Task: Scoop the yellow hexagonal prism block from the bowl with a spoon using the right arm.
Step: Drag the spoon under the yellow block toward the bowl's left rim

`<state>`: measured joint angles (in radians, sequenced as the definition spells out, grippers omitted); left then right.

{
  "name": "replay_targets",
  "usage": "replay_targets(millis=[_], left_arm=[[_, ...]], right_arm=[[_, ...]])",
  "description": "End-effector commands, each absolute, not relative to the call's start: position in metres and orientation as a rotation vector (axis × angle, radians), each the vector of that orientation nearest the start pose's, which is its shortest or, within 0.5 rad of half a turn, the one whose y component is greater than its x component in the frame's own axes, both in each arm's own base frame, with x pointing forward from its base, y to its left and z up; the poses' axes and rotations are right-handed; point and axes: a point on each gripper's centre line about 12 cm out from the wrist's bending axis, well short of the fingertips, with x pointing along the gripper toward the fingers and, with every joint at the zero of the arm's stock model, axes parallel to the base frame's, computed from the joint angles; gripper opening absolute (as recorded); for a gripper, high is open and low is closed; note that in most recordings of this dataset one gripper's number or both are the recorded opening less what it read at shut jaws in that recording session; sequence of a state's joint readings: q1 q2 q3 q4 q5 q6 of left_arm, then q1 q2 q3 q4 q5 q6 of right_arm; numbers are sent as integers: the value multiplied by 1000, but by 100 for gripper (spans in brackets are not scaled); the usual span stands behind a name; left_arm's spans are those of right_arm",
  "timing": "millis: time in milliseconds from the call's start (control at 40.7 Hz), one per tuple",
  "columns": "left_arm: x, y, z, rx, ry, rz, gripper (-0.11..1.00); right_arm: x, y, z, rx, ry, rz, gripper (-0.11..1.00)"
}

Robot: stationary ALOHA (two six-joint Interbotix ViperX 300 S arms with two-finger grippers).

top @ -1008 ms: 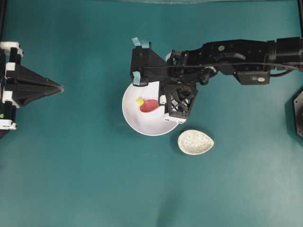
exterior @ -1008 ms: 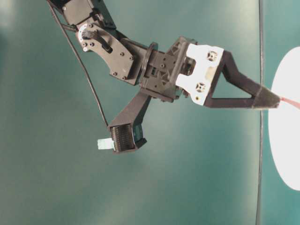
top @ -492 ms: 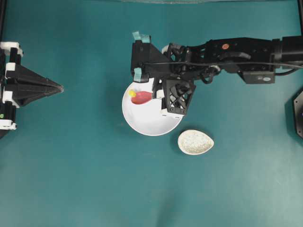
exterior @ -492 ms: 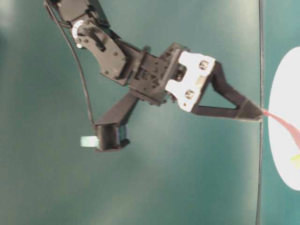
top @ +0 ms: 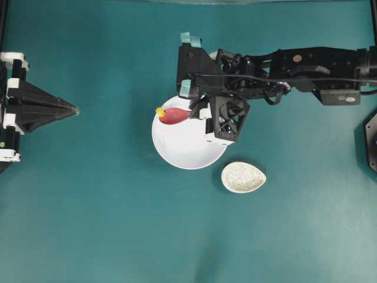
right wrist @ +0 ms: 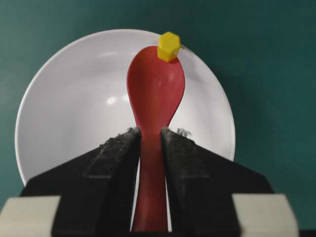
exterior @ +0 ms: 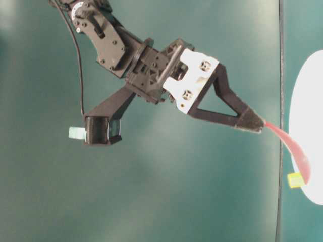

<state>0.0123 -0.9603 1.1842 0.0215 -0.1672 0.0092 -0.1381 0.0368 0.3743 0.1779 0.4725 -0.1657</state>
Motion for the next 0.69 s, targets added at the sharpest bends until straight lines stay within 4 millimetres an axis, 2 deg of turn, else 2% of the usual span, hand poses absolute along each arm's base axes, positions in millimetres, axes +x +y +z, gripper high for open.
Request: replay_targets(millis=[0, 664], left_arm=[[202, 2, 286, 33, 28, 9, 0], [201, 3, 285, 35, 31, 11, 0]], right_arm=[[416, -48, 232, 82, 815, -54, 22], [414, -48, 228, 83, 816, -56, 22]])
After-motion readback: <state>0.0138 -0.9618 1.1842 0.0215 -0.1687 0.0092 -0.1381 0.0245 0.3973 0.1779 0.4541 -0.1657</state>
